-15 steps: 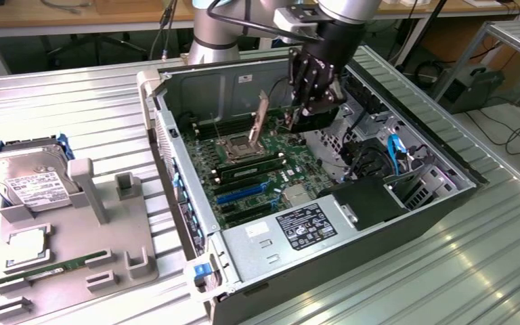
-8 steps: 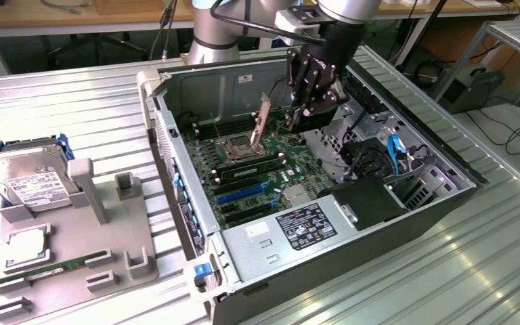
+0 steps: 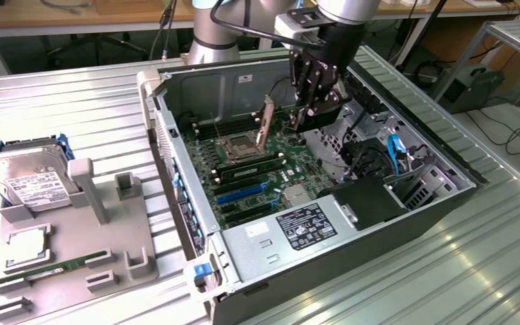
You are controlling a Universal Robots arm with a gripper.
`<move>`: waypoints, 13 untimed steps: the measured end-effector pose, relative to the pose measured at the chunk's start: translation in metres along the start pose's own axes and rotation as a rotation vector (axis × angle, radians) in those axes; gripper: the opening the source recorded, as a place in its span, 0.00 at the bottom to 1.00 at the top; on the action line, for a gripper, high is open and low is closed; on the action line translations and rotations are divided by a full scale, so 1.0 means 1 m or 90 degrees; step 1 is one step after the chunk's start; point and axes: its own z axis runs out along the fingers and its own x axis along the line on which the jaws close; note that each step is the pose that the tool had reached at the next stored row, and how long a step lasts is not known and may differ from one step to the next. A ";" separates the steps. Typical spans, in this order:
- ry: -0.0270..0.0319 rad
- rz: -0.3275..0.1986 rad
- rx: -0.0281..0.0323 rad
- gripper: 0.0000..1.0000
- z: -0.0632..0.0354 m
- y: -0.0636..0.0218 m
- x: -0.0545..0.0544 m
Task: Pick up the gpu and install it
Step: 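Insert the gpu into the slot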
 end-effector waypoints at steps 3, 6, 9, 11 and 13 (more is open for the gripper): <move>0.0001 0.000 0.0000 0.27 0.0000 0.0000 0.000; 0.0001 0.001 0.0000 0.27 0.0000 0.0000 0.000; 0.0001 0.010 0.0002 0.27 0.0003 0.0000 0.000; -0.0001 0.018 0.0004 0.27 0.0006 0.0000 0.000; -0.0002 0.023 0.0005 0.27 0.0007 0.0000 0.000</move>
